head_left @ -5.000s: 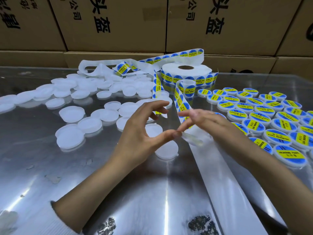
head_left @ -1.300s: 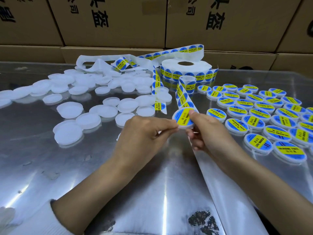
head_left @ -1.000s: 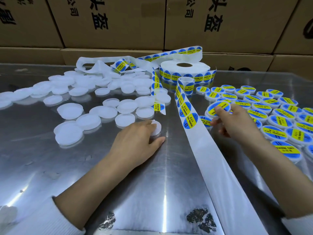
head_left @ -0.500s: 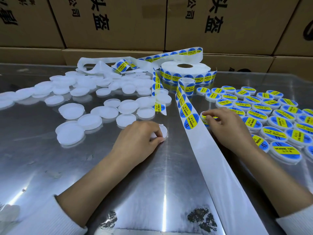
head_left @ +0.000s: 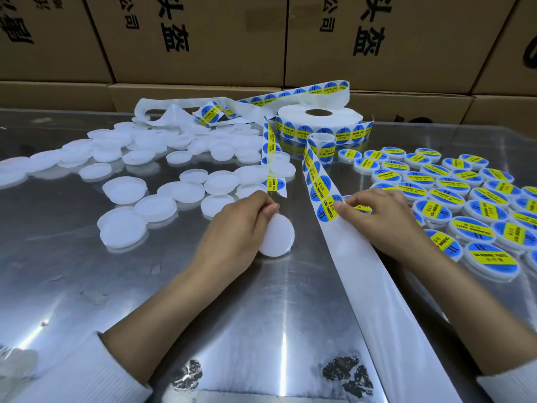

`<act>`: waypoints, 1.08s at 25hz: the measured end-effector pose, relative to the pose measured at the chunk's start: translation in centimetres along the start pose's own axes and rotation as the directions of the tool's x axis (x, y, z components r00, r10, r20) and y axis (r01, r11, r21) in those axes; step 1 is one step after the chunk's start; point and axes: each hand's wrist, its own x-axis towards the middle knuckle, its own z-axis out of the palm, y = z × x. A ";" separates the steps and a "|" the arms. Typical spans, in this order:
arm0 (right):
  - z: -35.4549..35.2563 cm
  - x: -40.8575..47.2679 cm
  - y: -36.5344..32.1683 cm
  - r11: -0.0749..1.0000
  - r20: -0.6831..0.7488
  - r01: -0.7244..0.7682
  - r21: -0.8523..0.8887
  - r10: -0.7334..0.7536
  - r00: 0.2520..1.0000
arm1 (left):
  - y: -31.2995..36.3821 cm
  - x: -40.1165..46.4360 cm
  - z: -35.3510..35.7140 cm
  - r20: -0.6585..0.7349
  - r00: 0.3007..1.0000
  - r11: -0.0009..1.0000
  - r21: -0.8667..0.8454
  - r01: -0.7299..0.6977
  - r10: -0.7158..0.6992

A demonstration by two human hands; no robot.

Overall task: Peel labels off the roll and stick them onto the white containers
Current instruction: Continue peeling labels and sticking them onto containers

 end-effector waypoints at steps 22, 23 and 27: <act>-1.0 -1.5 -1.5 0.788 0.469 -0.017 0.615 -0.349 0.811 | 1.5 -1.0 0.1 0.076 0.972 0.968 -0.136 -0.210 0.222; -0.9 -1.4 -1.5 0.783 0.467 -0.023 0.622 -0.348 0.813 | 1.6 -1.1 0.1 0.087 0.970 0.968 -0.135 -0.213 0.226; -0.8 -1.7 -1.7 0.788 0.495 -0.040 0.615 -0.346 0.797 | 1.5 -0.9 0.1 0.057 0.978 0.975 -0.107 -0.193 0.200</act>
